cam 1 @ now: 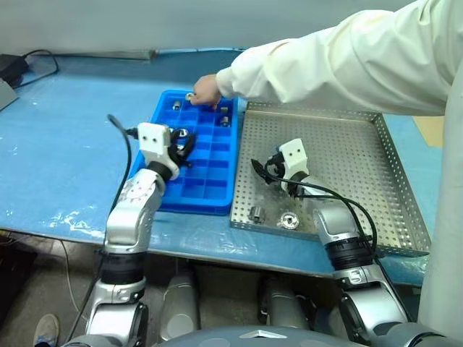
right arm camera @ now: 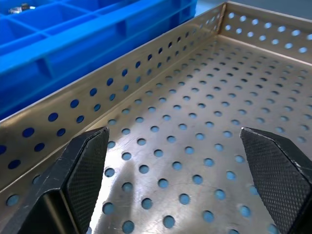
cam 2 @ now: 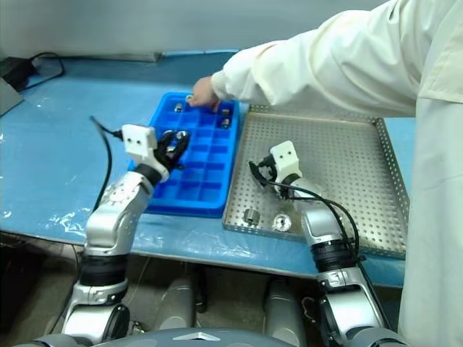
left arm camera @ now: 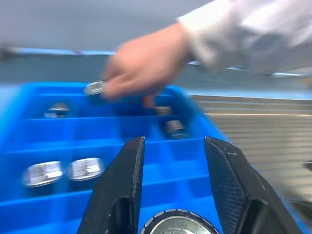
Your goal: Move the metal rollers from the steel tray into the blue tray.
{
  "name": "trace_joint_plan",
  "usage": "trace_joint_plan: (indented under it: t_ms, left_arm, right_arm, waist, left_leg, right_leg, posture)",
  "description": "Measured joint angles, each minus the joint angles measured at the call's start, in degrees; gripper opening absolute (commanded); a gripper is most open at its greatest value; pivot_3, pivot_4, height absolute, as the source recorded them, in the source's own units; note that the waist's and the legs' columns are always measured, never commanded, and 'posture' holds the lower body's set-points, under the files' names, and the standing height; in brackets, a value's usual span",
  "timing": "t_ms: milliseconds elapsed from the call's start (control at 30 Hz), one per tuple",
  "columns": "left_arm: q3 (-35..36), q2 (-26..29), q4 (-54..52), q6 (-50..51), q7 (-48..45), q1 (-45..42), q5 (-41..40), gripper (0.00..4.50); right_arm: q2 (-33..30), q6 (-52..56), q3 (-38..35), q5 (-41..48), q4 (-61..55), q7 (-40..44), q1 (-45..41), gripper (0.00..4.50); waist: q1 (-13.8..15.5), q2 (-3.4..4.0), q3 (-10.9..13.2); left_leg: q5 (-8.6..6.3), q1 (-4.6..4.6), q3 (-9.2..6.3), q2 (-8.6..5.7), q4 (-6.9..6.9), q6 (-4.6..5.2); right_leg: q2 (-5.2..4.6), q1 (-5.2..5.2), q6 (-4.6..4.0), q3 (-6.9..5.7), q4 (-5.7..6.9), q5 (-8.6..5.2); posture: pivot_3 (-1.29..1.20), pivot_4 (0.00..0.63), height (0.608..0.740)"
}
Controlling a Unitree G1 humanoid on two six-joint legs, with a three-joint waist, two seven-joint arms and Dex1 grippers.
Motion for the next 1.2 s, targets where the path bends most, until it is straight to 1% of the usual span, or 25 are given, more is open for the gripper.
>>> trace_joint_plan:
  t_ms: [67,200,400,533,667,733,767,933,1067,1133,1200]
  left_arm:
    - [0.0,0.6,-1.9,1.0,1.4,2.0,1.0,1.67]
    - [-0.9,0.6,-2.7,2.8,3.6,4.1,2.3,1.67]
    - [-2.8,0.2,-2.4,2.8,3.7,3.5,2.3,1.67]
    - [-2.8,0.5,1.2,2.1,3.3,1.0,2.3,1.67]
    - [-2.6,0.8,6.5,1.1,3.7,-1.9,2.6,1.67]
    - [-2.6,0.8,8.3,0.4,3.3,-2.6,2.7,2.39]
    - [-2.6,0.8,9.0,0.3,2.8,-3.1,2.6,2.60]
    - [-3.3,0.3,11.3,0.5,1.1,-5.1,1.9,4.18]
    - [-3.2,-0.4,14.0,0.1,-3.4,-8.4,-1.4,4.18]
    - [-3.4,-0.4,16.7,-1.5,-6.7,-11.6,-2.6,4.18]
    - [-3.7,-0.3,21.1,-4.0,-8.5,-16.1,-2.7,4.18]
  right_arm:
    - [0.3,-0.6,0.6,-0.4,1.5,0.7,-0.7,4.50]
    - [0.8,-1.7,1.1,-1.1,3.7,1.3,-2.5,4.50]
    - [1.0,-2.4,1.1,-1.5,4.3,2.0,-2.6,4.50]
    - [0.9,-2.5,1.1,-1.8,4.3,2.1,-2.2,4.50]
    - [0.9,-2.5,1.1,-2.1,4.0,2.0,-1.2,4.50]
    - [0.7,-2.5,1.1,-2.3,4.0,1.9,-0.8,4.50]
    - [0.7,-2.5,1.1,-2.4,4.0,1.8,-0.7,4.50]
    - [0.4,-2.5,1.1,-3.0,3.1,1.5,-0.1,4.50]
    - [-0.1,-2.3,0.4,-3.2,1.5,0.5,0.6,4.50]
    - [-0.1,-2.0,-0.1,-3.1,-0.2,0.0,1.1,4.50]
    - [-0.3,-1.0,-1.0,-3.0,-3.1,-0.9,2.3,4.50]
  waist:
    - [0.5,0.00,0.0]
    - [1.2,-0.04,0.0]
    - [1.6,-0.06,0.0]
    - [1.7,-0.07,0.0]
    - [1.9,-0.07,0.0]
    - [1.9,-0.07,0.0]
    - [1.9,-0.07,0.0]
    - [1.8,-0.07,0.0]
    - [1.8,-0.07,0.0]
    - [1.7,-0.07,0.0]
    - [1.6,-0.08,0.0]
  left_leg:
    - [0.00,-0.01,-0.01,0.00,0.00,-0.01]
    - [0.04,0.00,-0.04,-0.01,0.00,-0.07]
    - [0.11,0.14,-0.09,0.03,-0.11,-0.19]
    - [0.12,0.15,-0.08,0.00,-0.11,-0.20]
    - [0.12,0.12,-0.07,-0.01,-0.11,-0.20]
    - [0.12,0.11,-0.07,-0.01,-0.11,-0.20]
    - [0.12,0.10,-0.07,0.00,-0.11,-0.20]
    - [0.13,0.12,-0.07,-0.01,-0.10,-0.20]
    - [0.14,0.13,-0.06,-0.02,-0.09,-0.21]
    - [0.15,0.13,-0.05,-0.02,-0.08,-0.21]
    - [0.16,0.15,-0.03,-0.03,-0.07,-0.20]
  right_leg:
    - [-0.01,0.01,0.02,0.00,0.01,-0.01]
    - [-0.01,0.06,0.35,0.02,0.03,-0.20]
    - [0.03,0.05,0.35,0.01,0.13,-0.20]
    - [0.03,0.05,0.33,0.03,0.12,-0.18]
    - [0.02,0.04,0.02,0.03,0.10,0.00]
    - [0.02,0.04,-0.01,0.02,0.09,0.01]
    - [0.02,0.04,-0.01,0.02,0.09,0.02]
    - [0.02,0.04,-0.01,0.03,0.11,0.01]
    - [0.02,0.06,-0.01,0.04,0.13,0.02]
    - [0.02,0.06,-0.01,0.06,0.14,0.02]
    - [0.03,0.10,-0.01,0.07,0.14,0.03]
  posture:
    - [0.22,0.150,0.740]
    - [0.24,0.150,0.740]
    - [0.22,0.150,0.740]
    - [0.20,0.150,0.740]
    - [0.17,0.150,0.740]
    - [0.16,0.150,0.740]
    - [0.16,0.150,0.740]
    - [0.13,0.150,0.740]
    - [0.06,0.150,0.740]
    - [0.00,0.150,0.740]
    - [-0.01,0.150,0.740]
